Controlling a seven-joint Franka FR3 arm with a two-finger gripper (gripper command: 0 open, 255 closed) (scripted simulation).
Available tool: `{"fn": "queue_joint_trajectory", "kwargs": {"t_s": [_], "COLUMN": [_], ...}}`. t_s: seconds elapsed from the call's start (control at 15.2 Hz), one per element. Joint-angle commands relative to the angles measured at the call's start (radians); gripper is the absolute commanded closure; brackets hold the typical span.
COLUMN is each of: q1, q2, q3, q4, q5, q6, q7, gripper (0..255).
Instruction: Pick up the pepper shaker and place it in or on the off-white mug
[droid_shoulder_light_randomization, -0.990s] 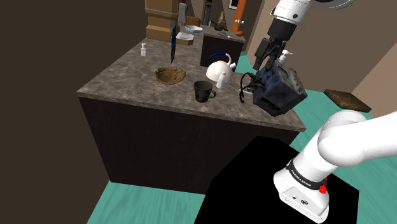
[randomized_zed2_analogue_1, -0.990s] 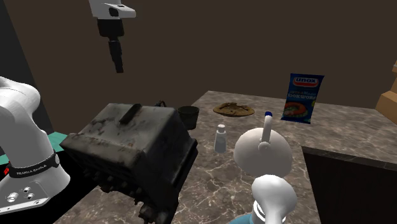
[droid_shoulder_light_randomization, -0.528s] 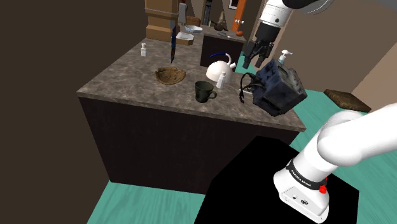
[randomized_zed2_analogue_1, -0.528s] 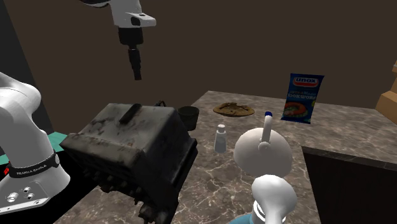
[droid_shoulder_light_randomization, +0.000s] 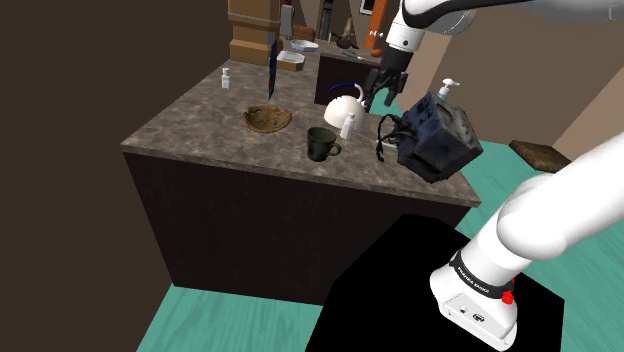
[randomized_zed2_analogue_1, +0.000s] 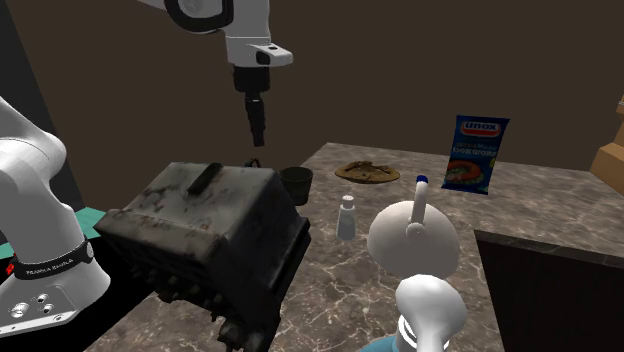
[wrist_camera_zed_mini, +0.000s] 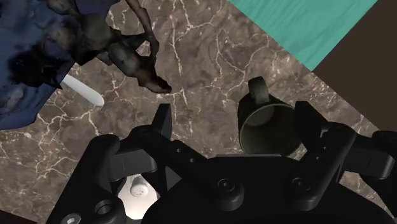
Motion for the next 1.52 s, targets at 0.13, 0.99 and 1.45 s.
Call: {"fn": "queue_joint_trajectory", "kwargs": {"t_s": [0.13, 0.99, 1.45], "q1": [-0.012, -0.098, -0.126], "q2": [0.146, 0.648, 0.775], "q3": [-0.026, -0.084, -0.084], "q4": [0.094, 0.554, 0.652], "q5": [0.014, 0.107, 0.133], "q6": [0.045, 0.050, 0.071], "q7": [-0.016, -0.079, -0.087], "gripper": [0, 0, 0]}}
